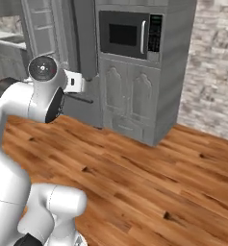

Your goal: There is a bowl on the dining counter. Grab a lemon wedge from the fridge and place it in the bowl. Then get the liquor bottle and glass cup from the cabinet and place them next to the bowl.

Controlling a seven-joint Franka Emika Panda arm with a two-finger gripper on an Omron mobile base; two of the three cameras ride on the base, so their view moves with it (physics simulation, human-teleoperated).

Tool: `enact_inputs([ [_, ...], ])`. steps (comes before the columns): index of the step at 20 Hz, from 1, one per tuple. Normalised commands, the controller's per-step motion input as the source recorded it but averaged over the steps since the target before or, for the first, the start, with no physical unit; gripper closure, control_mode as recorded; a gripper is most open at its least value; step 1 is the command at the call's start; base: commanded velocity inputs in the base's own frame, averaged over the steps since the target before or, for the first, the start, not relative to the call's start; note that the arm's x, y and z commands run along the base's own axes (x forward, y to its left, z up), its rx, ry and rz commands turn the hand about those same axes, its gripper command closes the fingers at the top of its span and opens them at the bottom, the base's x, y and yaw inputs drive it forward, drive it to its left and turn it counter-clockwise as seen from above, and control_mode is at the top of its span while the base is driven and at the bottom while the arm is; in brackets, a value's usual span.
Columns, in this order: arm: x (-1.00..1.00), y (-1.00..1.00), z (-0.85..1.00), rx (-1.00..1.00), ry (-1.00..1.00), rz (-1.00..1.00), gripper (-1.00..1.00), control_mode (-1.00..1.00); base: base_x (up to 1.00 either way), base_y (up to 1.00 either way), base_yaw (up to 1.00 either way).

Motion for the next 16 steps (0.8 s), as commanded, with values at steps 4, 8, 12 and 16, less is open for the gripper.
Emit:
enact_inputs([
  [4,0.00,0.00,0.00,0.00,0.00,0.00,-1.00,1.00,0.73,-0.31,0.64],
  [8,0.00,0.00,0.00,0.00,0.00,0.00,-1.00,1.00,0.78,-0.31,0.65],
  [12,0.00,0.00,0.00,0.00,0.00,0.00,-1.00,1.00,0.79,-0.32,0.64],
  [16,0.00,0.00,0.00,0.00,0.00,0.00,-1.00,1.00,0.83,-0.33,0.63],
])
